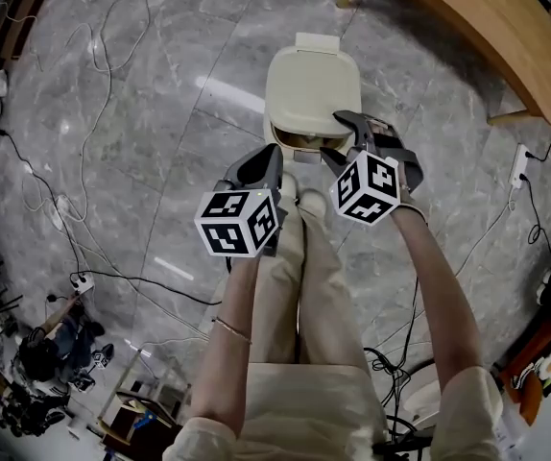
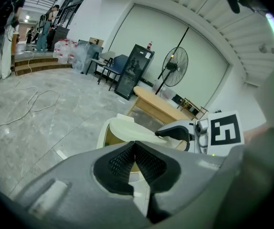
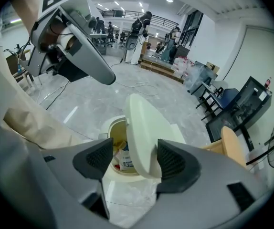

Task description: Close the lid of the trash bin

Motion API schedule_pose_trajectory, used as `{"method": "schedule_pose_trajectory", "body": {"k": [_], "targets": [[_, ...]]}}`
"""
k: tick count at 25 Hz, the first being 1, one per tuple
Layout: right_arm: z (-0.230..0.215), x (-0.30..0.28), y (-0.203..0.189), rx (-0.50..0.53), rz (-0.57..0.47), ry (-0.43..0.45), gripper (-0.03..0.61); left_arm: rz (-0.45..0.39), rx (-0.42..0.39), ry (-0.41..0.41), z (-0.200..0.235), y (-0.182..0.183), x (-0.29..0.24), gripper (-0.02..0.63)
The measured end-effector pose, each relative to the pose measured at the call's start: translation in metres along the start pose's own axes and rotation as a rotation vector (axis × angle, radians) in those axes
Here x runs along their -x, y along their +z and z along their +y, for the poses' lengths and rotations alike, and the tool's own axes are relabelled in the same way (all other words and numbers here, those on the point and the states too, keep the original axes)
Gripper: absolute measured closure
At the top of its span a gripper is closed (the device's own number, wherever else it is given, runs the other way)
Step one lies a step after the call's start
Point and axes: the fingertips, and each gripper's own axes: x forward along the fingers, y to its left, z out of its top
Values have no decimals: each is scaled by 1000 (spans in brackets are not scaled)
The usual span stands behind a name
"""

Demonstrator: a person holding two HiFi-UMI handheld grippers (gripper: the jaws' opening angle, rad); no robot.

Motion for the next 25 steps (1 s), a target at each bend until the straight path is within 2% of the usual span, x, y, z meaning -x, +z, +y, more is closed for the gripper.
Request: {"method": "schedule_pose_trajectory", "body": {"k": [7, 12, 16, 18, 25], "targets": [[19, -5, -3, -26, -15, 58, 299, 4, 19, 12, -3, -11, 3, 591], [31, -10, -6, -64, -26, 90, 351, 12, 25, 11, -1, -15, 2, 591], [31, -17, -10, -138, -36, 91, 391, 18, 20, 5, 2, -17, -3, 591], [32, -20, -12, -212, -52, 105, 405, 26, 23, -1, 3, -21, -5, 591], [26, -29, -20, -612, -158, 119, 469, 71, 43, -27, 11, -35, -12, 591]]}}
